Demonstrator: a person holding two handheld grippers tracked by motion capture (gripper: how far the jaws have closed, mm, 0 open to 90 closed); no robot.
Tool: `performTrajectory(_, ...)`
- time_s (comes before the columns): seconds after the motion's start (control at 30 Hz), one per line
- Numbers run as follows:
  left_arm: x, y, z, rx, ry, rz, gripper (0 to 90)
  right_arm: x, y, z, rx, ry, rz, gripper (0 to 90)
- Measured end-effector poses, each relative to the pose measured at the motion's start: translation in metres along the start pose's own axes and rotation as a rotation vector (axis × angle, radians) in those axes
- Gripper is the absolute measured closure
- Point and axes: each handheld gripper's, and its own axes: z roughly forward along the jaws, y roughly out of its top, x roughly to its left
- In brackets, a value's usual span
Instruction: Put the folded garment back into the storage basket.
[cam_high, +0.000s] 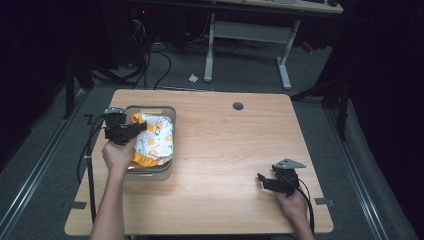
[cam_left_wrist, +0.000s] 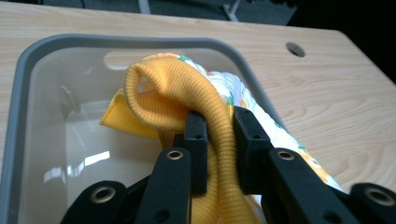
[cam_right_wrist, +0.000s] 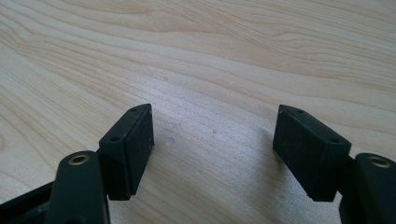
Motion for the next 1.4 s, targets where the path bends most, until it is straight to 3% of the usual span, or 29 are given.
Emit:
performTrajectory(0.27,0.002,-0.003,0.015,0.038,0.015,-0.005,77.2,0.0,0.0,0.0,0.0,0.0,0.0,29.3)
performTrajectory(0.47,0.003,-0.005,0.023,0.088,0.062,-0.006,76.6,0.0,0.0,0.0,0.0,-0.001,0.0,29.3)
performTrajectory(0.57,0.005,-0.006,0.026,0.12,0.081,-0.036,74.8,0.0,0.0,0.0,0.0,-0.001,0.0,29.3)
performTrajectory(0.7,0.004,-0.006,0.025,0.131,0.121,-0.032,66.4,0.0,0.0,0.0,0.0,-0.001,0.001,29.3)
performTrajectory(0.87,0.0,-0.005,0.017,0.109,0.195,-0.005,46.5,0.0,0.0,0.0,0.0,-0.001,0.0,29.3)
performTrajectory(0.97,-0.004,-0.002,0.01,0.085,0.195,0.008,40.2,0.0,0.0,0.0,0.0,-0.001,0.001,29.3)
performTrajectory(1.4,-0.037,-0.003,-0.007,0.004,0.097,0.074,36.9,0.0,0.0,0.0,0.0,-0.001,0.001,29.3)
